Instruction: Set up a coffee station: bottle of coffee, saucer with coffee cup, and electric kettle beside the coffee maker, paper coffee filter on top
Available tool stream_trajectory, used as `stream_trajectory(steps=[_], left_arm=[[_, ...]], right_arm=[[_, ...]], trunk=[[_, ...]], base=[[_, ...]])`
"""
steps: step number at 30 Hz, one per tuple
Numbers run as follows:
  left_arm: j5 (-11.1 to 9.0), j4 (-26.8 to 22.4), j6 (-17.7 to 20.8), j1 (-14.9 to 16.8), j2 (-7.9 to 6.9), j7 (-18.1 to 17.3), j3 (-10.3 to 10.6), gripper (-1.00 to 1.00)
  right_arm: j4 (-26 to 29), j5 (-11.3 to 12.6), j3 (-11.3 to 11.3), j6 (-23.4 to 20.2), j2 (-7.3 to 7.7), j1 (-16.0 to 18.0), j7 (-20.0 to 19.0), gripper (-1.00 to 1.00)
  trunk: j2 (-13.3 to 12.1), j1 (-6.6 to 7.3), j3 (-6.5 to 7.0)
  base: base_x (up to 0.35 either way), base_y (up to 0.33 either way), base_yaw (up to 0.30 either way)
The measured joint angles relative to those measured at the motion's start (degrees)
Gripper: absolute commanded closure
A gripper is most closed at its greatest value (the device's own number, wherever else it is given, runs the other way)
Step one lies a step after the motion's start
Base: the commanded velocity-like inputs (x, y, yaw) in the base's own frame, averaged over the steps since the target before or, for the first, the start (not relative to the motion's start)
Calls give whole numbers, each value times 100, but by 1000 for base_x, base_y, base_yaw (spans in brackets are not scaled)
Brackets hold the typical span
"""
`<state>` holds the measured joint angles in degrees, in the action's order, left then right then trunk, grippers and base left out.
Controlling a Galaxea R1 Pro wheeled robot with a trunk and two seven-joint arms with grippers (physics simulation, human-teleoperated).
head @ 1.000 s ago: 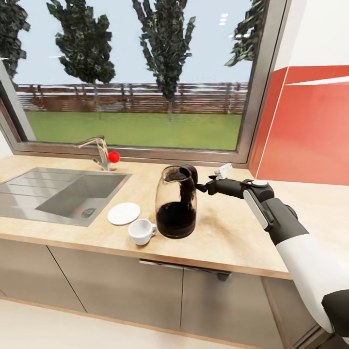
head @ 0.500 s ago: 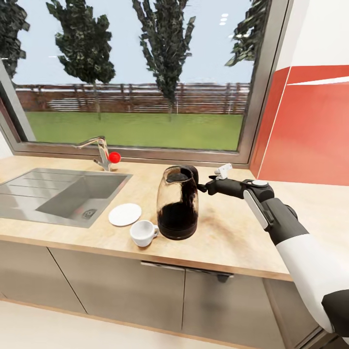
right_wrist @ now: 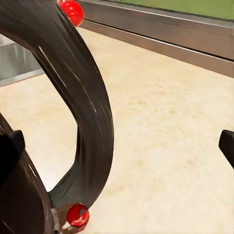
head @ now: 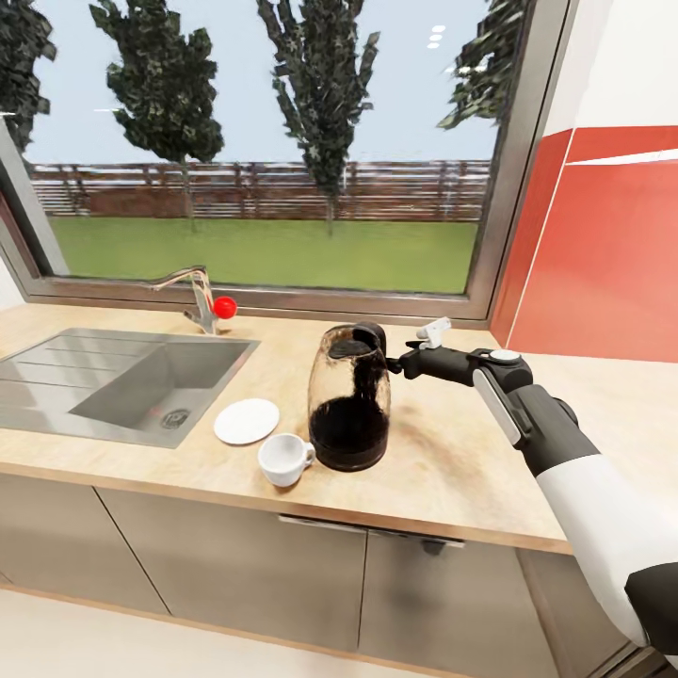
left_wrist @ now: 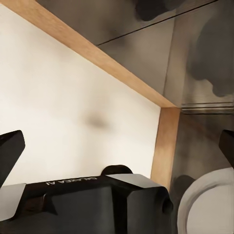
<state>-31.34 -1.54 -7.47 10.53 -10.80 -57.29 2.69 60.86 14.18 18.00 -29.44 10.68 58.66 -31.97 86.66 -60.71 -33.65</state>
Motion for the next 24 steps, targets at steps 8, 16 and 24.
stream_trajectory(steps=[8, 16, 24], left_arm=[[-1, 0, 0, 0, 0, 4, 0, -100], [-1, -1, 0, 3, 0, 2, 0, -100], [-1, 0, 0, 2, 0, -2, 0, -100]], right_arm=[[0, -4, 4, 0, 0, 0, 6, -100], [0, -8, 8, 1, -18, 0, 31, -100], [0, -11, 3, 1, -67, 0, 33, -100]], trunk=[[0, 0, 0], [0, 0, 0], [0, 0, 0]], base=[[1, 1, 0], [24, 10, 0], [7, 1, 0]])
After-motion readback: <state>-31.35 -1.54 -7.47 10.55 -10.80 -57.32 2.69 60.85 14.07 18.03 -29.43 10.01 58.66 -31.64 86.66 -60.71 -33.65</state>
